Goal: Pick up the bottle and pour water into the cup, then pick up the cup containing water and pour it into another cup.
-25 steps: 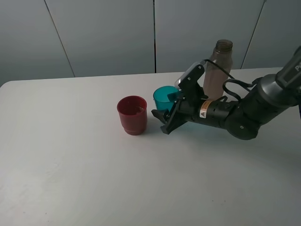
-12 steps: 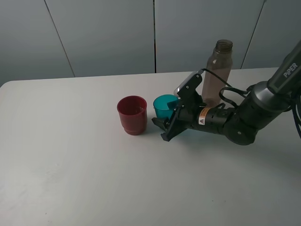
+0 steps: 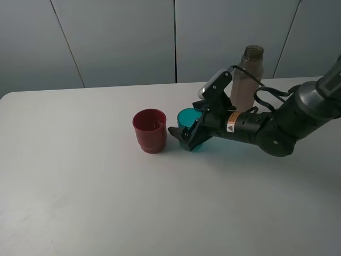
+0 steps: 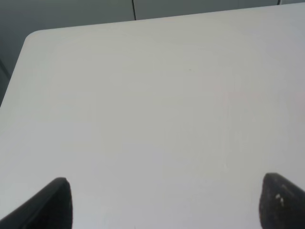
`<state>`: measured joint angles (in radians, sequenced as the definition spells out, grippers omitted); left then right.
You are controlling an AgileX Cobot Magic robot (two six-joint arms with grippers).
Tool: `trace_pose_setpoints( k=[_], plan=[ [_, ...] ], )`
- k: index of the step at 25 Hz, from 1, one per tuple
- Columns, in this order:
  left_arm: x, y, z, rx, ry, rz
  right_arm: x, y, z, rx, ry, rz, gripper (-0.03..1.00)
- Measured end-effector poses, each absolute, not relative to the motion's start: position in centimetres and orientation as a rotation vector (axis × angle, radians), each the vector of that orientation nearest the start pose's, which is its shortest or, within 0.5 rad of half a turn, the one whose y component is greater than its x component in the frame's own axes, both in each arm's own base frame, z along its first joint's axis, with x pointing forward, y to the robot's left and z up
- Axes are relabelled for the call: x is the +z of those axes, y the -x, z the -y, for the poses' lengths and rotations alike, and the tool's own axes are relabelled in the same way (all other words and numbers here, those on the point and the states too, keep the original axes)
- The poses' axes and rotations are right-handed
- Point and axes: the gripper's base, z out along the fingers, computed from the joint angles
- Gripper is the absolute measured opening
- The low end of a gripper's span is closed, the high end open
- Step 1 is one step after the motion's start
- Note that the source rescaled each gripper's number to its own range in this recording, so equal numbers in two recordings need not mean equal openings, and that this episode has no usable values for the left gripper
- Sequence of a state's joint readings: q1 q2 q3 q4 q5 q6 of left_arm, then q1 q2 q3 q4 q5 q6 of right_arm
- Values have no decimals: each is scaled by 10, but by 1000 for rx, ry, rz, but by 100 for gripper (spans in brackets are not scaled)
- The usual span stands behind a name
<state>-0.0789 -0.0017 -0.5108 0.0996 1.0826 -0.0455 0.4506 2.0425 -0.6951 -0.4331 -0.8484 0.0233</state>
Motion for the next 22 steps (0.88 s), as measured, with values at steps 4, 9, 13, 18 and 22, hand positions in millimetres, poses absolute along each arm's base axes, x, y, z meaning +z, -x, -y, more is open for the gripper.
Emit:
trace_pose_setpoints(
  k=[4,9,13,18,22],
  plan=[
    [279,7,-9,42,-28,-2050,114,-292,-170,446,828,-1866,99],
    [279,7,-9,42,-28,-2050,159,-277,-173,512,705,-1932,99],
    [279,7,-9,42,-28,-2050,184,-261,-160,492,562,-2040,99],
    [279,7,-9,42,-28,-2050,199,-239,-128,322,406,-2294,100],
    [279,7,-9,42,-28,-2050,218,-214,-103,388,315,-2471,100]
  ],
)
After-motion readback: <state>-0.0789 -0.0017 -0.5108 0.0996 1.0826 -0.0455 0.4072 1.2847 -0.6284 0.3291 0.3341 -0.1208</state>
